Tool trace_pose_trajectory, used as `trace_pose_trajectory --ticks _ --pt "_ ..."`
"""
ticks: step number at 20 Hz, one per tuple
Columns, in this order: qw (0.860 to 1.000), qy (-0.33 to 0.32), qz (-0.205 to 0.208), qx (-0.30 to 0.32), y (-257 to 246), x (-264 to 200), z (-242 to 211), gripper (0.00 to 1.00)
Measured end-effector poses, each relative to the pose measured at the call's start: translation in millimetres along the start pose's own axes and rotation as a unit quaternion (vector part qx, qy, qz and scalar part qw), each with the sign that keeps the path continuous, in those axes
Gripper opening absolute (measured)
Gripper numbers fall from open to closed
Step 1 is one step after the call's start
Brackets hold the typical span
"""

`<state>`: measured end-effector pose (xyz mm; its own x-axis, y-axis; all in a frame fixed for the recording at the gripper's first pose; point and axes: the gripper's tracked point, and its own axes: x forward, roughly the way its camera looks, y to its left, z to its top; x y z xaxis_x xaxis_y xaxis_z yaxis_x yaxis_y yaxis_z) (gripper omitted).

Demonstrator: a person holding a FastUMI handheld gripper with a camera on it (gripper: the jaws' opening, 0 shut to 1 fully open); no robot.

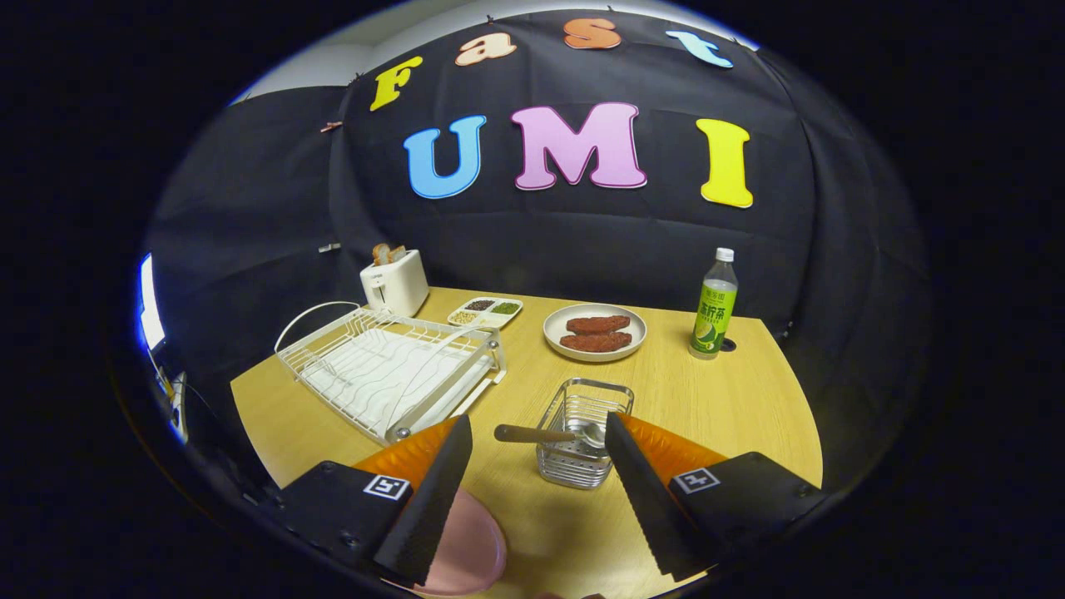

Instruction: Take the plate from the dish rack, then take the spoon from the basket and place it into the plate.

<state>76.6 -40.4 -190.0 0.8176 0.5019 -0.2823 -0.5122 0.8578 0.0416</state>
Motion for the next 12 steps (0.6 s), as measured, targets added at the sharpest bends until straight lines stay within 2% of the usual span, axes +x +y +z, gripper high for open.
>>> trace_pose_trajectory --ticks 7,10,11,12 --pt "0.996 -0.013 -0.011 -0.083 -2.4 42.4 -14.6 0.98" --pt "0.996 -0.017 -0.011 -0.084 2.5 58.6 -16.5 0.79" --pt "0.997 -0.022 -0.011 -0.077 3.9 61.7 -13.7 0.78" --pt "0.997 -0.028 -0.007 -0.072 6.8 65.0 -9.2 0.72"
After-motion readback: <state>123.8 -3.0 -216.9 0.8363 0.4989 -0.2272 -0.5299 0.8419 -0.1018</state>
